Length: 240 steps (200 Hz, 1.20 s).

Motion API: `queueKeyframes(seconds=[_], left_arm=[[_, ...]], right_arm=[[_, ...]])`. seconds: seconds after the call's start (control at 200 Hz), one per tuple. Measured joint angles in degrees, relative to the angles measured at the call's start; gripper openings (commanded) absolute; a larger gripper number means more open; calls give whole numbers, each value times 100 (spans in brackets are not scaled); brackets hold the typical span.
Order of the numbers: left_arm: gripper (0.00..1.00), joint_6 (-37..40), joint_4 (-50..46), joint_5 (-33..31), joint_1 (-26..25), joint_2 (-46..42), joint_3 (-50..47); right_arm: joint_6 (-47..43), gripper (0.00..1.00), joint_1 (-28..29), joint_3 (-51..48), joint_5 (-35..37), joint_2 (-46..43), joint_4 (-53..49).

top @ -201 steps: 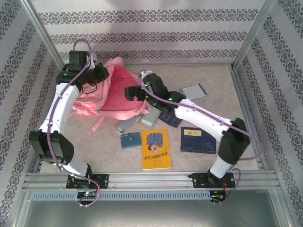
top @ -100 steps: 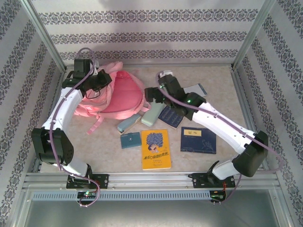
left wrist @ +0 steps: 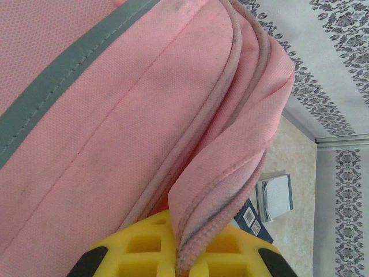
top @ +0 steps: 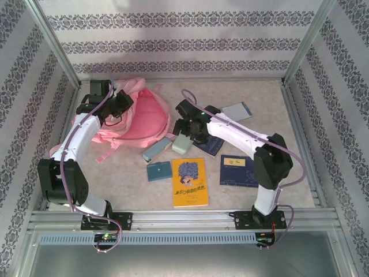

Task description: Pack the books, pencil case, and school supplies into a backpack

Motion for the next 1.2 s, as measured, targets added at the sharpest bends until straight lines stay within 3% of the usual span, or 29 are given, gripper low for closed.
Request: queueKeyframes(seconds=[0.21,0.33,0.949,1.199], left_arm=[[0,-76,72,94,76,0,-20],[0,-85,74,144,103,0,-20],[0,-85,74,166,105,2,-20],[0,-85,74,201,118,2,-20]], right_arm=[[949,91,50,98,-173,450,-50],[1252,98,50,404,-138,730,-192],[1473,98,37,940,-96,1860,-221],[1445,87,24,986,-59,1958,-146]])
